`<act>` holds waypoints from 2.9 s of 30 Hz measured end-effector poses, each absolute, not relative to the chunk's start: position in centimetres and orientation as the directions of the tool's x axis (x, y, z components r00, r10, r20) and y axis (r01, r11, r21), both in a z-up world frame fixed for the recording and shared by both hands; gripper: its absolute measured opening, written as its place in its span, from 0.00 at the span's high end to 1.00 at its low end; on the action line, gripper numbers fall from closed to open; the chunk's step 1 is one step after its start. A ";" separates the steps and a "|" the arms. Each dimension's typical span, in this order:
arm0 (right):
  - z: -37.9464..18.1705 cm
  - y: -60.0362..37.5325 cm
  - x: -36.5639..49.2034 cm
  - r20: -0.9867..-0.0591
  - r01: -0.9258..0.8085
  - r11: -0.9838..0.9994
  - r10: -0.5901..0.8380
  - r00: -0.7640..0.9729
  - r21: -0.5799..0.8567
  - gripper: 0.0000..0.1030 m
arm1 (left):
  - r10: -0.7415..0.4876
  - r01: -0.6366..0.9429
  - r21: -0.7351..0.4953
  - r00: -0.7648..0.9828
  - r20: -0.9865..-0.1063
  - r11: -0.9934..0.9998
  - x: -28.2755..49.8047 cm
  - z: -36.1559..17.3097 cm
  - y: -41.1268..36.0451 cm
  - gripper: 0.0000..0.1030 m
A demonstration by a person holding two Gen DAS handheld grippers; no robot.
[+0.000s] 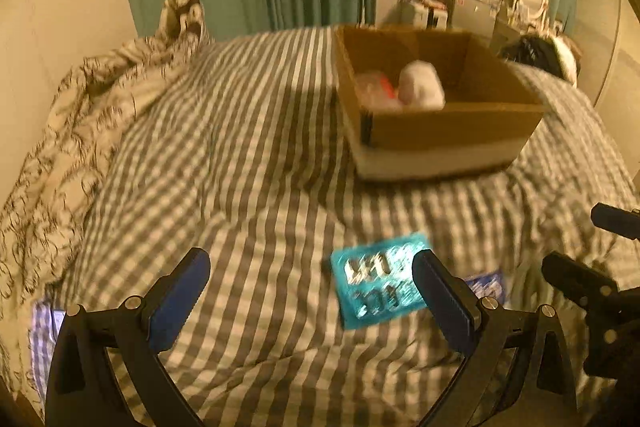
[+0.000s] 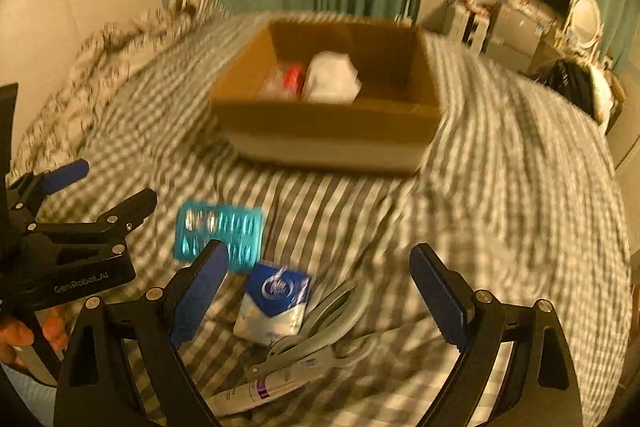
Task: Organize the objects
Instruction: 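Grasp the teal blister pack with the left tool while the right grasps the Vinda tissues, then carry the blister pack and tissues over the box and release them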
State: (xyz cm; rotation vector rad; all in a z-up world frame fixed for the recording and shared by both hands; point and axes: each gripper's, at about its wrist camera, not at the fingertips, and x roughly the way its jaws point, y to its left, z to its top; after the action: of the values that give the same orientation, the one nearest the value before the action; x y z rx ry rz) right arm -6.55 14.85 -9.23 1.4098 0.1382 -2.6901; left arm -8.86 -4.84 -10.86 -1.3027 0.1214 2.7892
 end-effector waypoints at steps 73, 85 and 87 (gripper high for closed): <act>-8.3 17.5 -6.7 -0.809 0.108 -0.994 -0.072 -0.583 0.010 0.48 | 0.147 -0.190 -0.056 -0.507 -0.849 -0.980 -9.1 -11.7 0.3 0.03; -2.4 17.1 -3.0 -0.723 0.117 -0.993 -0.082 -0.686 0.002 0.48 | 0.164 -0.199 -0.045 -0.637 -0.753 -0.979 -5.1 -4.2 0.0 0.03; -1.6 17.3 -2.9 -0.712 0.115 -0.993 -0.080 -0.697 -0.001 0.48 | 0.167 -0.204 -0.041 -0.651 -0.741 -0.978 -5.0 -3.2 0.2 0.03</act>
State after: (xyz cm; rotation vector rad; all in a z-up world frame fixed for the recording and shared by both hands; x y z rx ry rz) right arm -2.86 17.29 -1.56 1.1712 0.0697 -2.7996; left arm -4.96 0.17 -3.16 -1.1969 0.0671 2.6815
